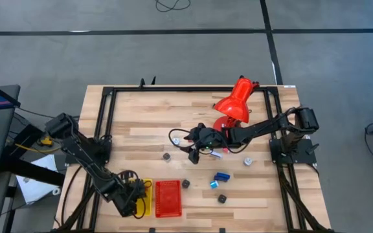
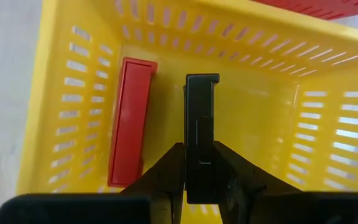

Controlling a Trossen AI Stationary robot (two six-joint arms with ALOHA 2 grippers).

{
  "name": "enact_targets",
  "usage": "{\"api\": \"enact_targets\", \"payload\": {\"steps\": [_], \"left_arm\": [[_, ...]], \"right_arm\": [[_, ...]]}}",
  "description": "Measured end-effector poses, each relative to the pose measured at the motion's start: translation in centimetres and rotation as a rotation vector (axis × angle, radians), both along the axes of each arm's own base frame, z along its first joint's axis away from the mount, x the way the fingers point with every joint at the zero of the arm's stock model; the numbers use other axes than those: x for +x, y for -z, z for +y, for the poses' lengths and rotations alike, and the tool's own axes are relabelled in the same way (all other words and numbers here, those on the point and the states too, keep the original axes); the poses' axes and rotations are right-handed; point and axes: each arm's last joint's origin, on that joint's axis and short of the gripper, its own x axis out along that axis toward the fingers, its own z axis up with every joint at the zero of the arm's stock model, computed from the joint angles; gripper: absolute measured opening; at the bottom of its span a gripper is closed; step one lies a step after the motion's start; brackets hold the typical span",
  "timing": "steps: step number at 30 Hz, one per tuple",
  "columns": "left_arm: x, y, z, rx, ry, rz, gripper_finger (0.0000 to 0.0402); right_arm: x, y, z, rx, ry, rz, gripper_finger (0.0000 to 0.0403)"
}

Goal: Pick & Place Office items
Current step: Put the left black digital clock into the yellow bin, then put the black charger adapter into the red bin

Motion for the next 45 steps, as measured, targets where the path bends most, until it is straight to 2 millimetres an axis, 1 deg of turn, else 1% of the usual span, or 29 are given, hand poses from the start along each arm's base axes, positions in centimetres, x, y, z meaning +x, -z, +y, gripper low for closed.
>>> {"api": "enact_targets", "payload": {"steps": [6,17,29,34,40,43,45], "left_arm": [[-0.3,0.6,0.4,0.017,-0.001,0.012,0.0065],[-0.4,0.7,0.5,0.033,-0.003,0.003,0.0066],[-0.4,0.9,0.8,0.051,0.017,0.012,0.0089],[-0.4,0.8,0.7,0.048,0.017,0.009,0.0110],[-0.5,-0.1,0.9,0.019,0.017,-0.016,0.0150],[-0.7,-1.3,1.1,-0.013,0.016,-0.045,0.0164],[-1.0,-2.4,1.5,-0.042,0.016,-0.070,0.0171]], "right_arm": [[0.0,0.0,0.0,0.000,0.000,0.000,0.0265],[0.0,0.0,0.0,0.001,-0.001,0.000,0.0265],[0.0,0.0,0.0,0.001,-0.002,0.001,0.0265],[0.0,0.0,0.0,0.002,-0.003,0.001,0.0265],[0.0,0.0,0.0,0.002,-0.003,0.001,0.0265],[0.0,0.0,0.0,0.002,-0.003,0.000,0.0265],[-0.1,-0.2,0.1,0.002,-0.005,-0.001,0.0265]]}}
